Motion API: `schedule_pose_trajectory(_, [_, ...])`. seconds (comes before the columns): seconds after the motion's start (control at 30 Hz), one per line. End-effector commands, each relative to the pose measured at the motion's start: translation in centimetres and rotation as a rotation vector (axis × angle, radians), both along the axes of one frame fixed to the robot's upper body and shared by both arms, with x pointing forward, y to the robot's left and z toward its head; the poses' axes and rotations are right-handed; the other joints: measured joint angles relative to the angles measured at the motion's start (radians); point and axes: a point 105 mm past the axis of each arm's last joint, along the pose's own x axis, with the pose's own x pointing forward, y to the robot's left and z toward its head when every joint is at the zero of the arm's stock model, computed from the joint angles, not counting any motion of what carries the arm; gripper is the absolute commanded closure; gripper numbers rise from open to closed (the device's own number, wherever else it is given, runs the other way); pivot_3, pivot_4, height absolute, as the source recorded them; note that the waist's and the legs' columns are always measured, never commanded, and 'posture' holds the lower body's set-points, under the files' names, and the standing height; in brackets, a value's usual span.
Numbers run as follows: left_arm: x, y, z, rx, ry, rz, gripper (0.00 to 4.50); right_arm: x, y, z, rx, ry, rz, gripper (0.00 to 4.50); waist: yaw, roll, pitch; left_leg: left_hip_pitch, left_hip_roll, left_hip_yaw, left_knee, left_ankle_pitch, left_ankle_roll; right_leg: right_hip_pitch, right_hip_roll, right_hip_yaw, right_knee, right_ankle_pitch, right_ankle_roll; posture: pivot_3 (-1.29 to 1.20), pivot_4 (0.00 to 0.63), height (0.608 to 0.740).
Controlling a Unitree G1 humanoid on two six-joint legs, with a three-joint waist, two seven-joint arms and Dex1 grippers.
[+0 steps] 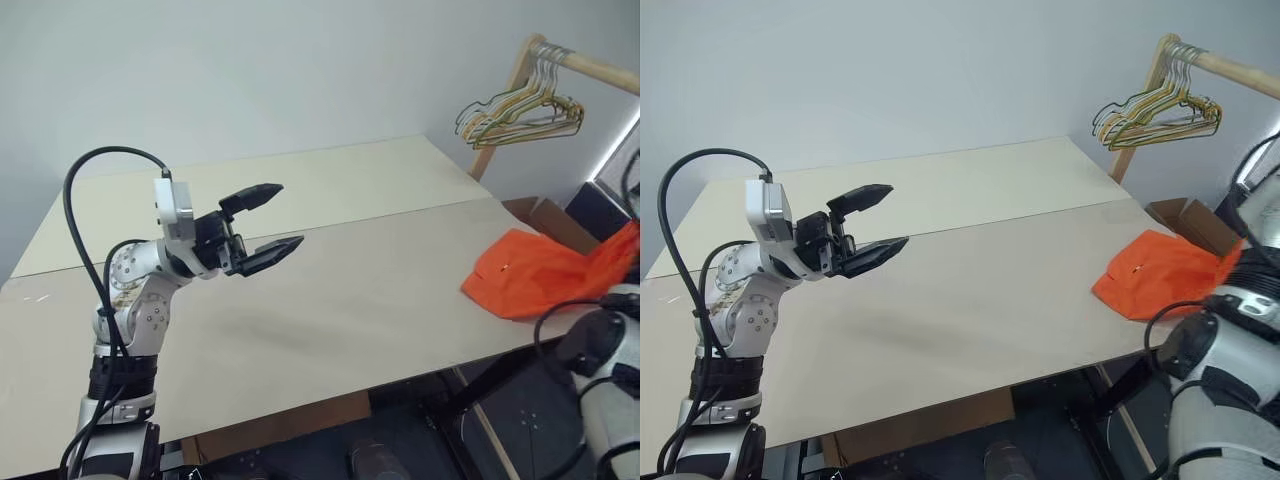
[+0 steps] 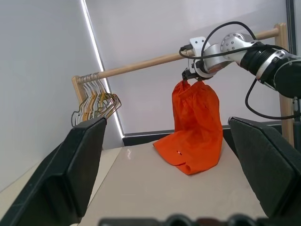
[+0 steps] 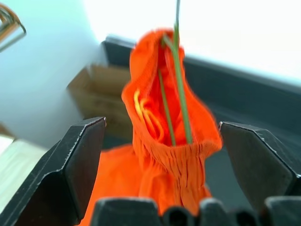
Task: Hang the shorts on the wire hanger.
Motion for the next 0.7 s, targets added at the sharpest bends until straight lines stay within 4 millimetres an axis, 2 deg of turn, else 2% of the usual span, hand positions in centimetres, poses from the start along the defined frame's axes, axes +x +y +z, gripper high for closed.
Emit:
schedule_pose_trajectory(0.03, [-0.4,-0.1,0.9,-0.006,-0.054,0.011,0.00,-1.2,1.8,4.4,-0.305,-0.067,-0.125,0.01,0.002,0.000,0.000,0.000,0.000,-0.001,0.000,0.000,0.000,0.000,0.000,0.001,0.000,0.000,0.000,-0.17,0.000,0.740])
schedule_pose_trajectory(0.17, [-0.6,0.1,0.9,-0.011,-0.056,0.014,0.00,-0.5,4.5,6.2,-0.606,-0.080,-0.107,0.01,0.008,0.000,0.000,0.000,-0.001,-0.001,0.000,0.000,0.000,0.000,-0.001,0.002,0.000,0.000,0.001,-0.16,0.000,0.740])
schedule_pose_trajectory(0.33, [-1.2,0.6,1.0,-0.010,-0.062,0.016,0.00,1.5,7.6,6.1,-0.762,-0.105,0.062,0.01,0.009,0.000,0.000,0.002,0.000,-0.001,0.000,0.000,0.000,0.000,0.000,0.003,0.000,0.000,0.001,-0.13,0.000,0.740])
schedule_pose_trajectory(0.4, [-0.9,1.0,0.4,0.042,-0.047,0.060,0.00,3.8,10.9,5.0,-0.848,-0.074,0.333,0.01,0.011,0.000,0.000,0.002,0.000,-0.001,0.000,0.000,0.000,0.000,0.000,0.003,0.000,0.000,0.001,-0.12,0.000,0.740])
schedule_pose_trajectory(0.47, [-0.7,1.6,-0.2,0.091,-0.029,0.104,0.00,5.2,13.7,4.0,-0.828,-0.105,0.560,0.01,0.010,0.000,0.000,0.004,0.000,-0.001,-0.001,0.000,0.000,0.001,0.001,0.004,0.000,0.000,0.001,-0.11,0.000,0.740])
schedule_pose_trajectory(0.5, [-0.7,1.7,-0.3,0.101,-0.026,0.115,0.00,5.4,14.3,3.8,-0.811,-0.121,0.615,0.01,0.010,0.000,0.000,0.005,0.000,-0.001,-0.001,0.000,0.000,0.001,0.001,0.005,0.000,0.000,0.001,-0.11,0.000,0.740])
schedule_pose_trajectory(0.6, [-1.2,2.7,-0.8,0.139,0.040,0.112,0.00,6.1,17.7,2.6,-0.809,-0.136,0.893,0.01,0.021,-0.001,0.000,0.006,0.000,-0.001,-0.002,0.000,0.000,0.001,0.001,0.005,0.000,0.000,0.001,-0.06,0.000,0.740])
schedule_pose_trajectory(0.7, [-1.8,3.5,-1.4,0.163,0.064,0.173,0.00,5.9,20.8,0.2,-0.767,-0.096,1.200,0.01,0.040,-0.002,0.000,0.006,0.000,-0.001,-0.002,-0.001,0.001,0.001,0.000,0.005,-0.001,0.000,0.001,-0.03,0.000,0.740])
